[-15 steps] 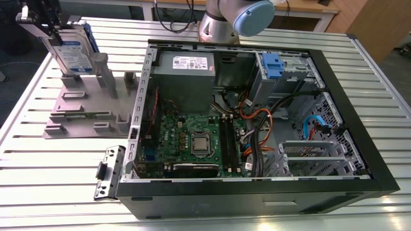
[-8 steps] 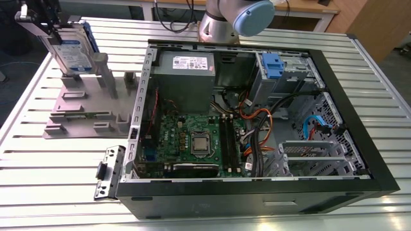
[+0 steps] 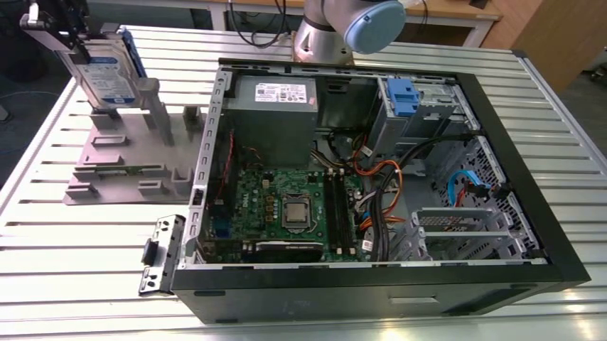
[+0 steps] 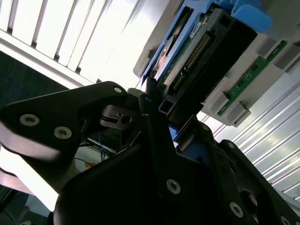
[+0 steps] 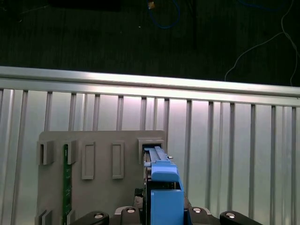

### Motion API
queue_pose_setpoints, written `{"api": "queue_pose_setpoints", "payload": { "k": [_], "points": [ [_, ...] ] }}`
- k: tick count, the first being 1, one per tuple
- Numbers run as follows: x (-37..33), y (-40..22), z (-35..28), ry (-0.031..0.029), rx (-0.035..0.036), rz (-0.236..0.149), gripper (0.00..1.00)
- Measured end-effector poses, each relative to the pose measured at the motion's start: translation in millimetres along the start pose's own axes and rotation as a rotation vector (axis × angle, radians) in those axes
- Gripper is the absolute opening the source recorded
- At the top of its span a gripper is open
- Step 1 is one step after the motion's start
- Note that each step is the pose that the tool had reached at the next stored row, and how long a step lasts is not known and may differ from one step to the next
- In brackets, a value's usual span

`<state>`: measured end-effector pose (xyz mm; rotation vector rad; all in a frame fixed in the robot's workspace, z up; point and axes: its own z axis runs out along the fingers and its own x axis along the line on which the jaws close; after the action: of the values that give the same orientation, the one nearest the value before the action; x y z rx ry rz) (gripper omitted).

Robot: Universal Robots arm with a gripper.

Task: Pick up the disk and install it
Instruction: 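Pick up the disk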

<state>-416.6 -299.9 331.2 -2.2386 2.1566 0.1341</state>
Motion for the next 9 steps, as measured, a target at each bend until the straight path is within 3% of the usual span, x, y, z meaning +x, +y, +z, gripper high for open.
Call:
{"api": "queue_pose_setpoints", "payload": {
  "k": [9],
  "points": [
    [-0.2, 0.1, -3.2, 0.0000, 0.0000, 0.000, 0.36]
  ]
}}
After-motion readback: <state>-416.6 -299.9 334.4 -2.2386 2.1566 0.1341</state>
